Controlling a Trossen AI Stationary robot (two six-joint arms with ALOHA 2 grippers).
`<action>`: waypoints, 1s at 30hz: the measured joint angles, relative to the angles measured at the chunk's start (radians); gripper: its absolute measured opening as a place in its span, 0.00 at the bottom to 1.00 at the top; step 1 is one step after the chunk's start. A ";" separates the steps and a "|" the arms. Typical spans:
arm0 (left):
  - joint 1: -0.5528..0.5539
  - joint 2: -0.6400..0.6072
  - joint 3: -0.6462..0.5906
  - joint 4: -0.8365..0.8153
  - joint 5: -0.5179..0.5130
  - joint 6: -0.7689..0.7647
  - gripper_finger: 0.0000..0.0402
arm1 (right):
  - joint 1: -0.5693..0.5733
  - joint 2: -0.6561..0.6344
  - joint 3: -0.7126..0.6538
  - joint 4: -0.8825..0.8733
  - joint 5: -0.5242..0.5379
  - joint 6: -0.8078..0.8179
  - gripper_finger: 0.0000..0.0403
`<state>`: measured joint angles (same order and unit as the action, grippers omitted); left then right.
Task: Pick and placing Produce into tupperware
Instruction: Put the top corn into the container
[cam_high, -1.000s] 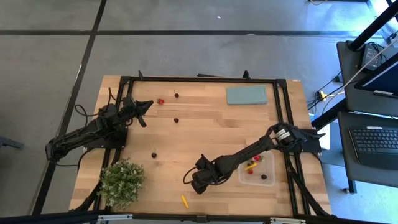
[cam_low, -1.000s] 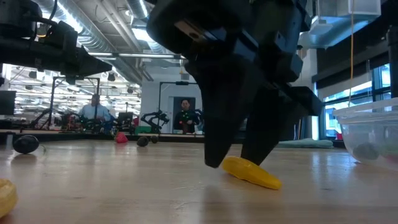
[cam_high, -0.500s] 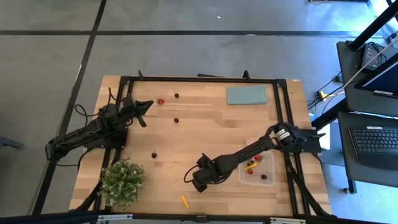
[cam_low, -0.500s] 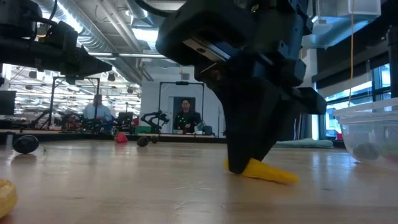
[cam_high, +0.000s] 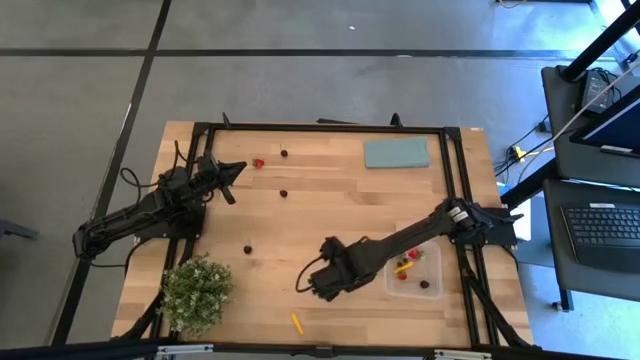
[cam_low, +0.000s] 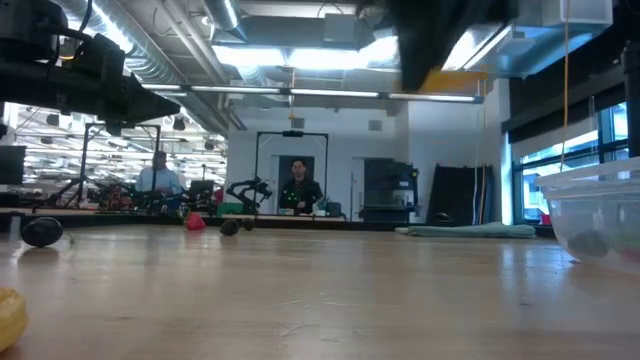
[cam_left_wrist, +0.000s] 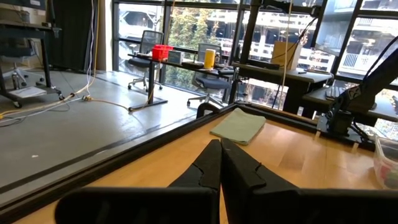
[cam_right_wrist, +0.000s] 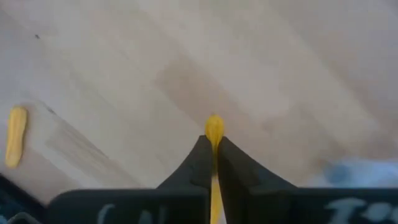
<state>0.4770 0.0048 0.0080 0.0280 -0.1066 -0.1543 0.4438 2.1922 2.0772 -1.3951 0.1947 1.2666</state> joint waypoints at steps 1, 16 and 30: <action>0.000 0.000 0.000 0.000 0.000 0.000 0.00 | 0.005 -0.001 0.033 -0.065 0.011 0.028 0.03; 0.000 0.000 0.000 0.000 0.000 0.000 0.00 | 0.165 -0.261 -0.172 -0.178 0.124 0.524 0.02; 0.000 0.000 0.000 0.000 0.000 0.000 0.00 | 0.246 -0.524 -0.872 0.282 -0.040 0.822 0.02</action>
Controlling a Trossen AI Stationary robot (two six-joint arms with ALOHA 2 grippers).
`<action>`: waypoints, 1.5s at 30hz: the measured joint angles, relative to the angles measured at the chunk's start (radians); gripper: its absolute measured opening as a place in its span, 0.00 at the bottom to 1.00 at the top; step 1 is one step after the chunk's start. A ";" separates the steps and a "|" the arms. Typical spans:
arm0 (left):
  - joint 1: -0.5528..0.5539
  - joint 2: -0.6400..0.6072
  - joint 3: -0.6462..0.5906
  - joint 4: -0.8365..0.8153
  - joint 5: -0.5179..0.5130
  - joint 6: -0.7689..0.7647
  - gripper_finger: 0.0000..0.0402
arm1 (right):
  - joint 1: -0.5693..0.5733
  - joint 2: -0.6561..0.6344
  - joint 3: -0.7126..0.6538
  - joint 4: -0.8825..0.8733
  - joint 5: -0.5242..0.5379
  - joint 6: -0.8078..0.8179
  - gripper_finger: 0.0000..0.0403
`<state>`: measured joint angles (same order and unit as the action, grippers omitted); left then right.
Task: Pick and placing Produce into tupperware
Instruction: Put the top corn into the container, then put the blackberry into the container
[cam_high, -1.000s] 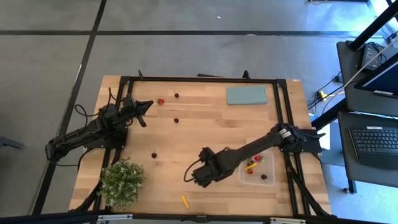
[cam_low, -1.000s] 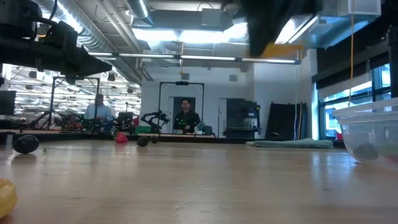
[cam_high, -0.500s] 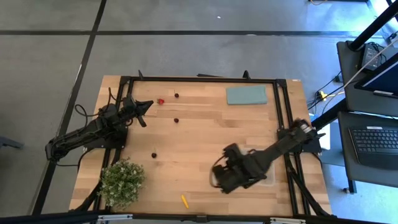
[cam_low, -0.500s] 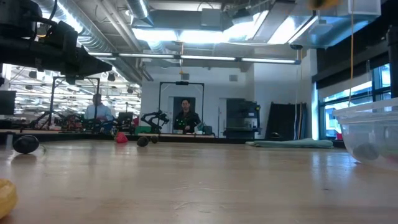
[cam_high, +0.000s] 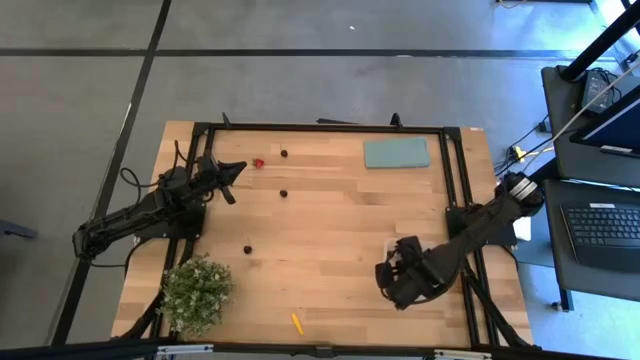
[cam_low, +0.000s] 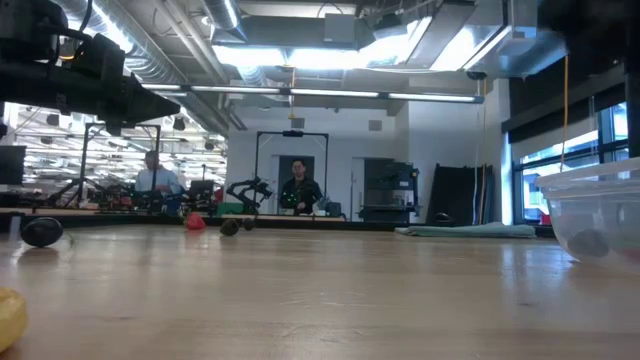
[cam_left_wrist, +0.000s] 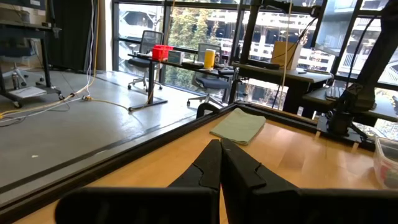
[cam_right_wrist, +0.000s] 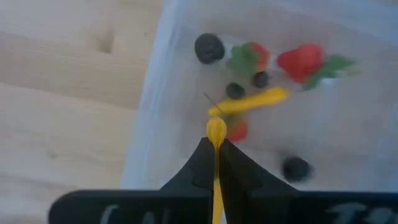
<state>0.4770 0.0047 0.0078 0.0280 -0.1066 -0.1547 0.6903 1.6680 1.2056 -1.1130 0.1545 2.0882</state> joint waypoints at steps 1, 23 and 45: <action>0.000 0.000 0.000 0.000 0.000 0.000 0.00 | -0.001 0.000 -0.040 0.041 -0.002 0.000 0.03; 0.000 0.000 0.000 0.000 0.000 -0.001 0.00 | -0.001 -0.006 -0.200 0.155 -0.052 0.024 0.38; 0.000 0.000 0.000 0.000 0.000 0.000 0.00 | -0.105 -0.133 0.119 0.272 0.227 -0.506 0.71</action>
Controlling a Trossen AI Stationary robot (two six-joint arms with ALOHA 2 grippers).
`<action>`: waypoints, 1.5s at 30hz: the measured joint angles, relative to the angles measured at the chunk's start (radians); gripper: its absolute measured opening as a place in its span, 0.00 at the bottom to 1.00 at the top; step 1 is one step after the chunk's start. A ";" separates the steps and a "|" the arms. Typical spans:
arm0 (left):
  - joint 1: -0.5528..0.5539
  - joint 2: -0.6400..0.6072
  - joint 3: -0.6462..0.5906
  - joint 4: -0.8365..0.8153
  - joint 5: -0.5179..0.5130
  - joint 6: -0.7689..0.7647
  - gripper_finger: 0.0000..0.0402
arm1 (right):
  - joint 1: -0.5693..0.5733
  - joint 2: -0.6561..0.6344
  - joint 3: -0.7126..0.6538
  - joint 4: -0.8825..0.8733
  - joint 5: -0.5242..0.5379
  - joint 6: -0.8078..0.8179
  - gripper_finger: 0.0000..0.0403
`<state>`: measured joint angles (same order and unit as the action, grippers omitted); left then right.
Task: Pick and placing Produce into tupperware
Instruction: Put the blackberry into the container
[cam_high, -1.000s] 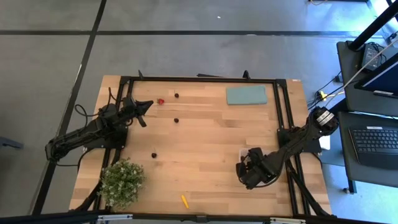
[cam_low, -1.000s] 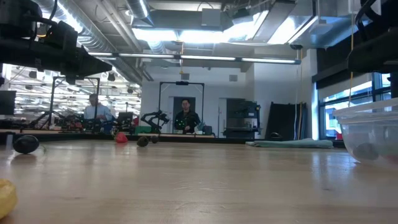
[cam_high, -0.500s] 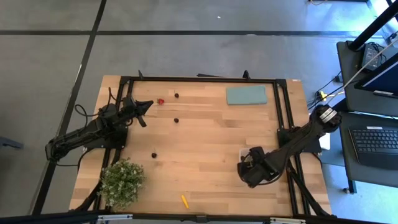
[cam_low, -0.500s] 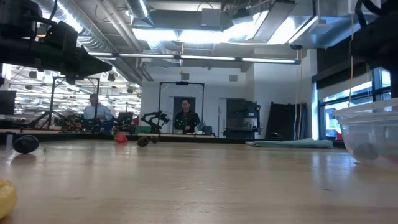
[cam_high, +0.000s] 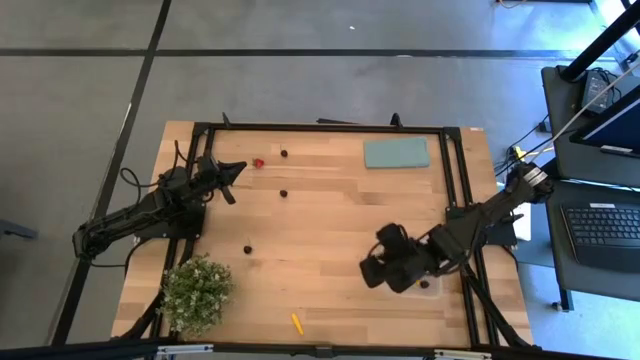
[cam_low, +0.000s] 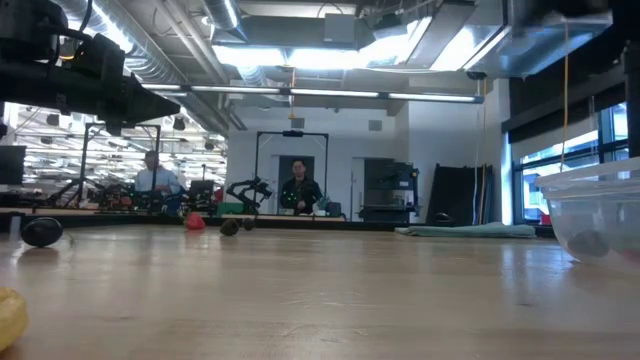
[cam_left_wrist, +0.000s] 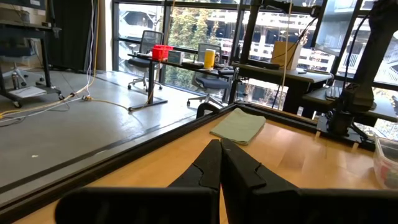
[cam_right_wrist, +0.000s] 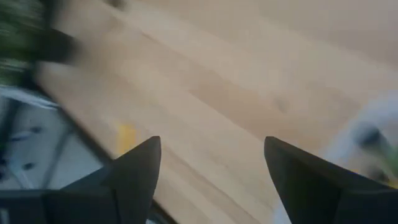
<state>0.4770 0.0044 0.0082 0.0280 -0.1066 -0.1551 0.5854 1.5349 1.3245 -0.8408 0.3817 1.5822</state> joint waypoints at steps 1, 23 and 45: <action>0.000 0.000 0.000 0.000 0.000 0.000 0.00 | -0.014 0.000 0.020 0.032 0.009 -0.051 0.71; 0.000 0.000 0.000 0.031 0.000 -0.253 0.00 | -0.191 0.168 0.122 0.414 0.147 -0.820 0.71; -0.039 0.000 0.000 0.295 0.186 -0.290 0.00 | -0.348 -0.007 -0.083 0.469 -0.040 -1.393 0.71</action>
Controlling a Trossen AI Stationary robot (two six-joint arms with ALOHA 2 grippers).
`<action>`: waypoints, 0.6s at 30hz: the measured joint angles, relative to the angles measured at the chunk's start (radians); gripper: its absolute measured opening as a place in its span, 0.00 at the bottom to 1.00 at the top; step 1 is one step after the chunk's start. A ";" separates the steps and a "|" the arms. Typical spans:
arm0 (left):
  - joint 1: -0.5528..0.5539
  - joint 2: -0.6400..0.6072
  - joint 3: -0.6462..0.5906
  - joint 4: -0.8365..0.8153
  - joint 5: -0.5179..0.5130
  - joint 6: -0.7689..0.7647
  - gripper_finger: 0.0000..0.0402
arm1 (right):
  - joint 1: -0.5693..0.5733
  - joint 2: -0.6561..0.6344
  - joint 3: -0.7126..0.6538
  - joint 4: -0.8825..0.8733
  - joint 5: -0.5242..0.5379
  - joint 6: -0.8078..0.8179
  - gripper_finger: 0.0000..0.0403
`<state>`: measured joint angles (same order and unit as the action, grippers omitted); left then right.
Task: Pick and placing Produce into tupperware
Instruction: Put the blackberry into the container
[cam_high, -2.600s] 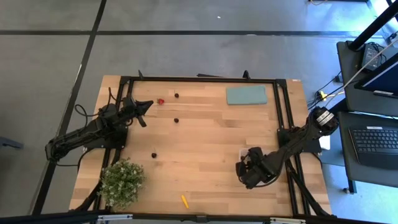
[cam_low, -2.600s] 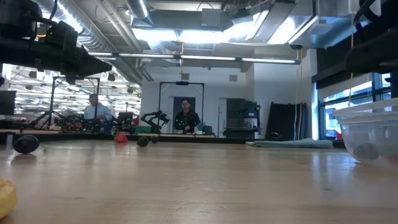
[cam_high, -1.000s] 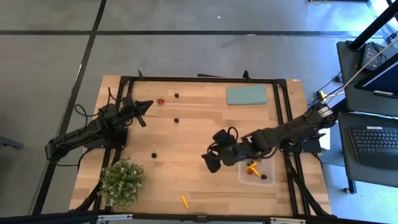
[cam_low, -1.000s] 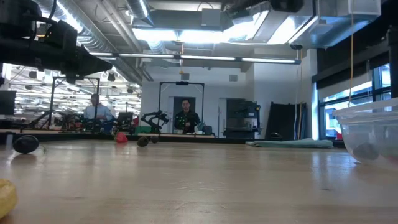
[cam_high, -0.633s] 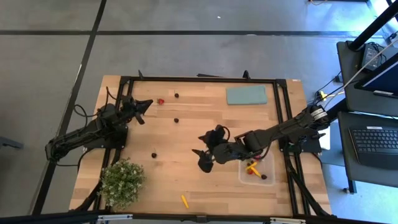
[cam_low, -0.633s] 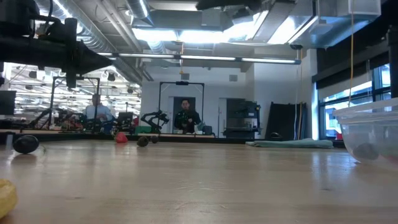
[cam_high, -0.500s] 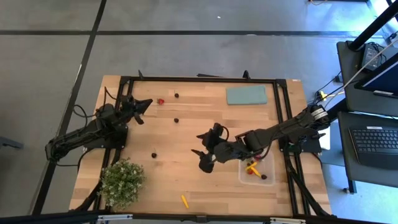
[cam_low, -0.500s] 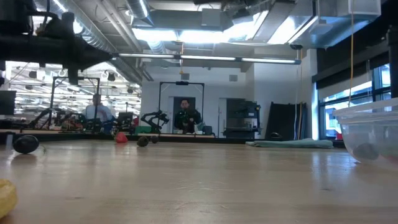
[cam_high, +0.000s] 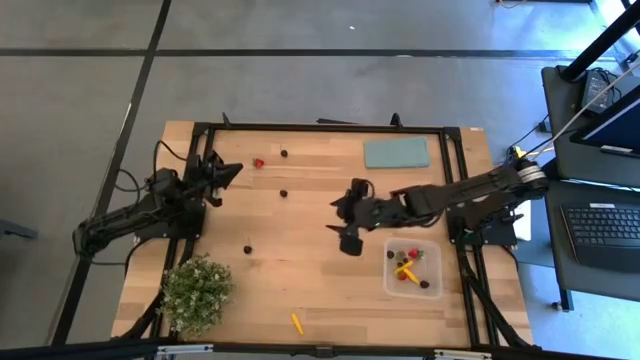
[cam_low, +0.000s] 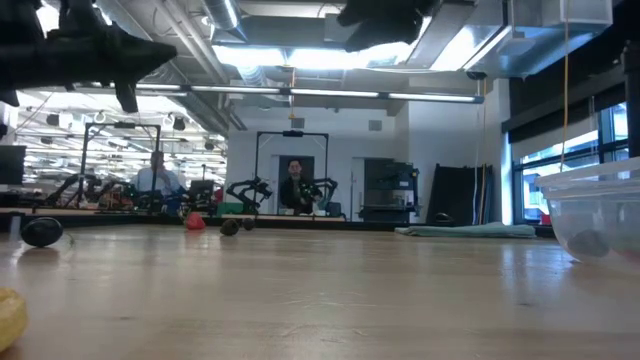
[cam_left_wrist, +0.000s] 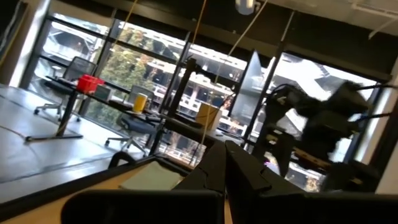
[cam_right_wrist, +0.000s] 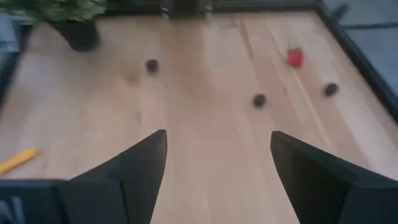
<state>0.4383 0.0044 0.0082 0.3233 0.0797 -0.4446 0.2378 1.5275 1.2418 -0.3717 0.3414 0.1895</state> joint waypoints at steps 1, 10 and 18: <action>-0.009 0.000 0.000 0.005 -0.004 0.000 0.00 | -0.003 -0.031 -0.050 0.051 -0.022 -0.013 0.71; -0.077 0.000 0.000 0.011 -0.014 0.001 0.00 | -0.058 -0.349 -0.479 0.378 -0.107 -0.057 0.71; -0.111 0.000 0.000 0.008 -0.015 0.009 0.00 | -0.128 -0.590 -0.768 0.521 -0.162 -0.053 0.71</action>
<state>0.3277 0.0044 0.0082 0.3311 0.0649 -0.4358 0.1102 0.9370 0.4736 0.1495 0.1793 0.1367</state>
